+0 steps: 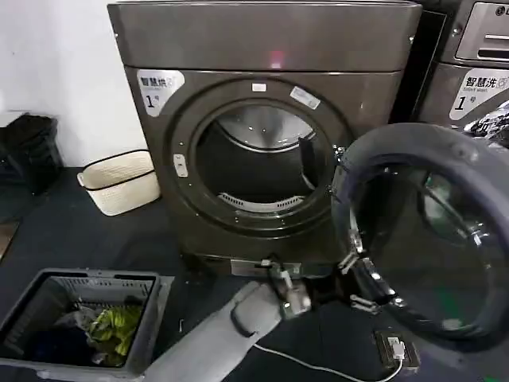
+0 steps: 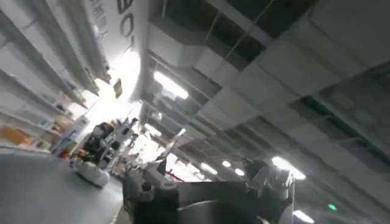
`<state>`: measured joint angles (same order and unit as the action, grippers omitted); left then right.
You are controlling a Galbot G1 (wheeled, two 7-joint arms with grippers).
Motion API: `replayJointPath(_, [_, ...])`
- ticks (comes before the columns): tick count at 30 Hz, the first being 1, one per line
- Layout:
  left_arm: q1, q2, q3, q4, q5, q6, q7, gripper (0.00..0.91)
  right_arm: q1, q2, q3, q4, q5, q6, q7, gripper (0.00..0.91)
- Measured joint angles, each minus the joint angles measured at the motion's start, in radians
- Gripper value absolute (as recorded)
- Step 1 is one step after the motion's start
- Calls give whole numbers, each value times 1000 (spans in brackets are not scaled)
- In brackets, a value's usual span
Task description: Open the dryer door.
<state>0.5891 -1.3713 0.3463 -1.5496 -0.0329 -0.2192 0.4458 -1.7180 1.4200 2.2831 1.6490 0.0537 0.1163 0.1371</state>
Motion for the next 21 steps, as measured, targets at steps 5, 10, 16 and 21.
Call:
replayJointPath(5, [-58,-64,22,76,0,-3,0,907,8,12,1,0,6,11,3,907])
replayJointPath(10, [-95,-106,32,125,-2,-2,1,907,12,16,4,5,4,9,5,907])
replayJointPath(16, [-114,-138,35,161,0,-2,1,907,7,9,10,-13,4,23,9,907])
replayJointPath(21, [-138,-173,36,201,4,-3,1,907,2,9,11,-24,5,41,9,907])
